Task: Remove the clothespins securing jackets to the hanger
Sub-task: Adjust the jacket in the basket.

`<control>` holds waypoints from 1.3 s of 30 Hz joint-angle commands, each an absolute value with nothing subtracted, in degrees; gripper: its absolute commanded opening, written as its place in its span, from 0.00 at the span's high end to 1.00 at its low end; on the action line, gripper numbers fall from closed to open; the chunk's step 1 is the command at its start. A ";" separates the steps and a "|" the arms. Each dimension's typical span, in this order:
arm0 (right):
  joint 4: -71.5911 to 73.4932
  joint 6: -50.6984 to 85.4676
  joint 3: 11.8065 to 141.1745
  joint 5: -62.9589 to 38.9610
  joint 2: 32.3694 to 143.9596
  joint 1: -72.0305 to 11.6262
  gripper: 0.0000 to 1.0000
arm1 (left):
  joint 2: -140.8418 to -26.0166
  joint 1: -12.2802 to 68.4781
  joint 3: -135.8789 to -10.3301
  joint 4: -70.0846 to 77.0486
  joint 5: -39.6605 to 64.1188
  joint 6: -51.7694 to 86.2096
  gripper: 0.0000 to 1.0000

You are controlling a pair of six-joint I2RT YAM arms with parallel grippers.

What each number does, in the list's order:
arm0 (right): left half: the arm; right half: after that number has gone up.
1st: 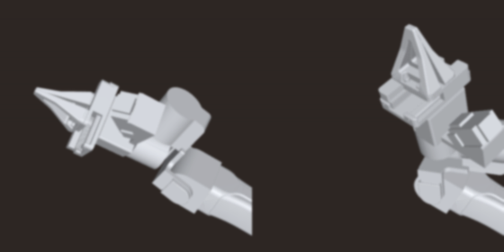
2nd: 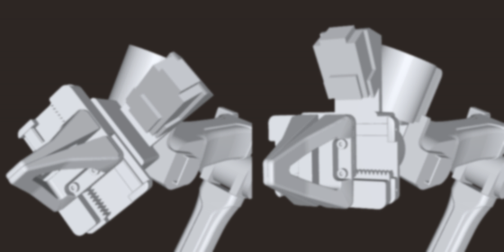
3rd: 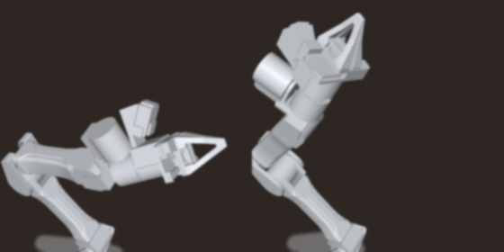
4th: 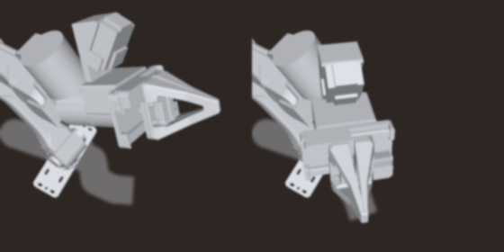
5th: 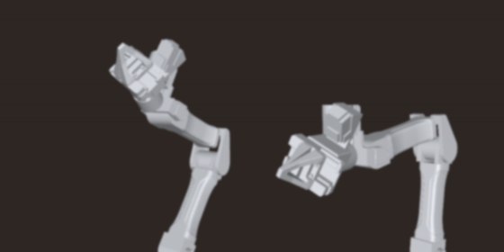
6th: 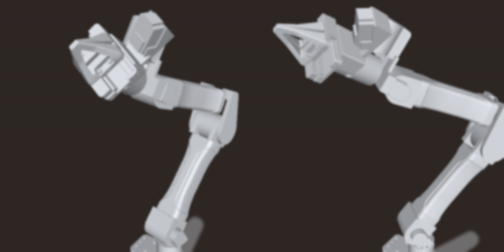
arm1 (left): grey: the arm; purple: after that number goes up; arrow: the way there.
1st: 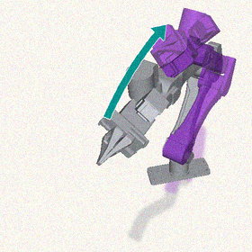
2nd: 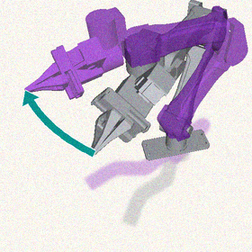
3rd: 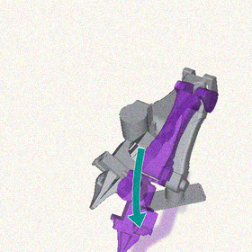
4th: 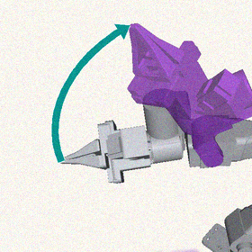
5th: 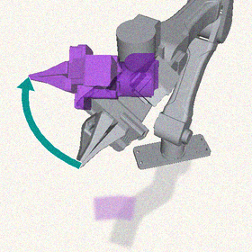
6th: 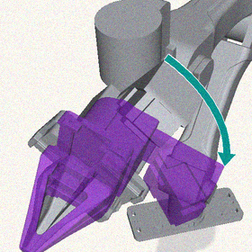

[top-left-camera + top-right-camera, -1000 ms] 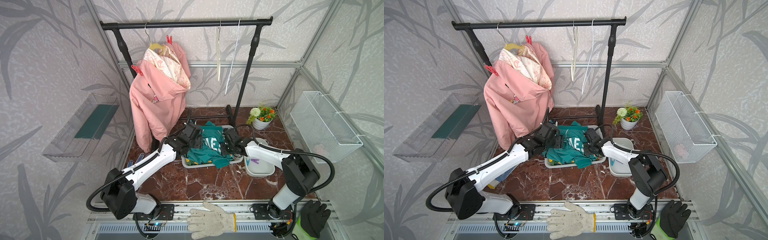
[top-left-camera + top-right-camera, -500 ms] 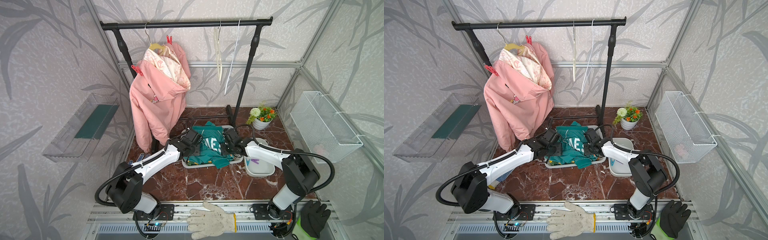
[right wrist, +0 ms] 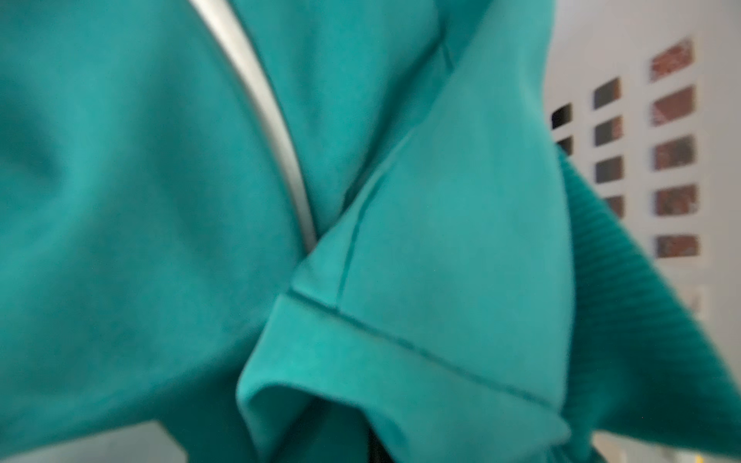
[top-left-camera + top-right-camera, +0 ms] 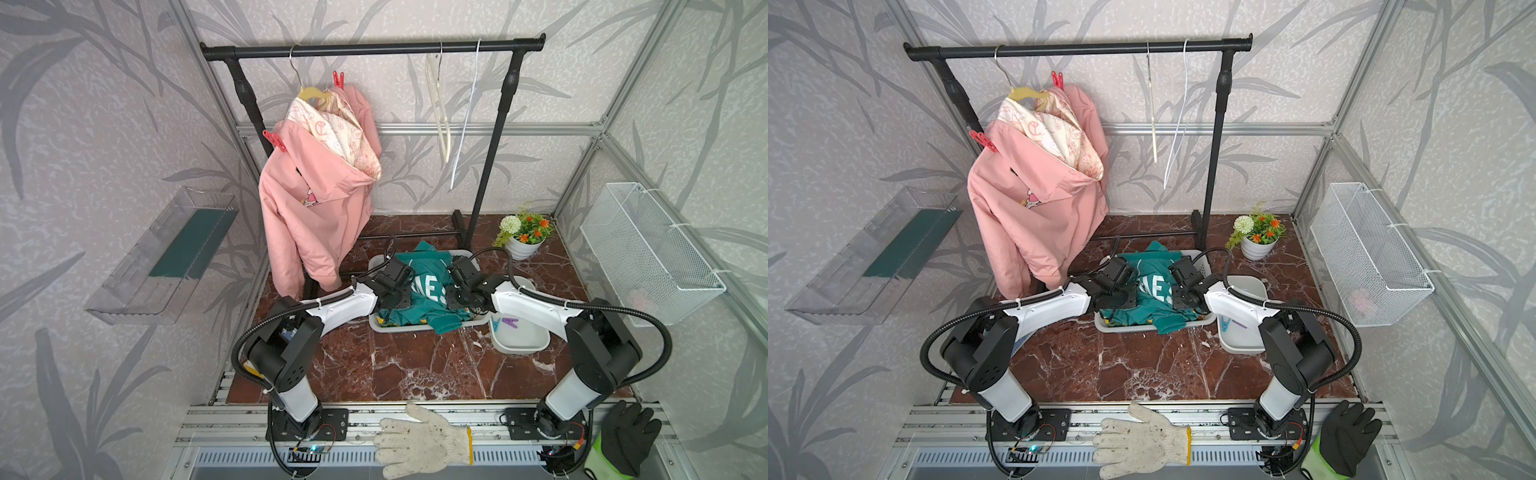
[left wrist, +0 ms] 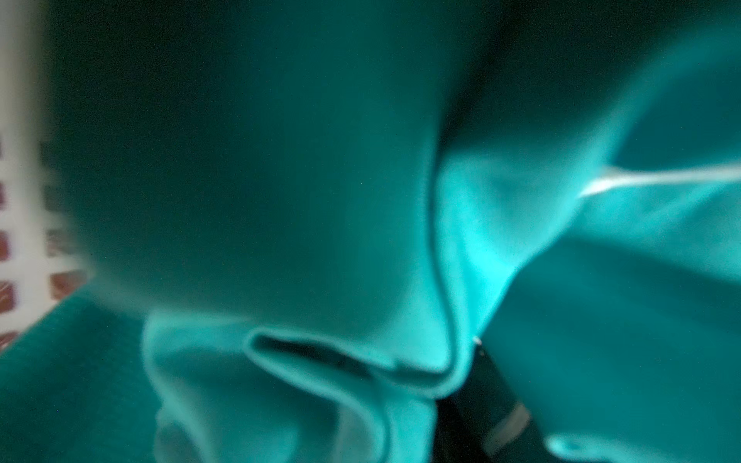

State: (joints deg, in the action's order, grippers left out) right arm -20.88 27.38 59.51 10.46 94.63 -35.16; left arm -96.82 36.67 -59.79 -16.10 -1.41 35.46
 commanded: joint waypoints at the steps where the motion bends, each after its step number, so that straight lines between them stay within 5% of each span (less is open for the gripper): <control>1: -24.12 27.82 57.94 12.70 92.37 -34.47 0.91 | -95.50 36.78 -57.92 -17.69 -3.00 33.95 0.59; 13: -20.56 23.34 59.43 12.17 86.02 -36.54 0.46 | -82.76 36.78 -60.62 -27.60 -13.44 30.85 0.30; 19: -28.58 26.37 62.60 26.90 83.33 -36.48 0.27 | -78.22 36.65 -63.07 -32.28 -19.24 29.52 0.26; 25: -26.59 22.10 64.99 26.74 81.39 -36.51 0.22 | -73.07 36.70 -65.35 -32.91 -23.23 25.74 0.23; 31: -12.15 18.11 62.88 13.78 78.04 -36.52 0.18 | -65.98 36.66 -65.94 -29.84 -25.97 20.37 0.16; 39: -7.68 15.52 70.54 5.09 89.97 -39.49 0.16 | -61.98 36.65 -69.49 -27.05 -25.00 12.18 0.11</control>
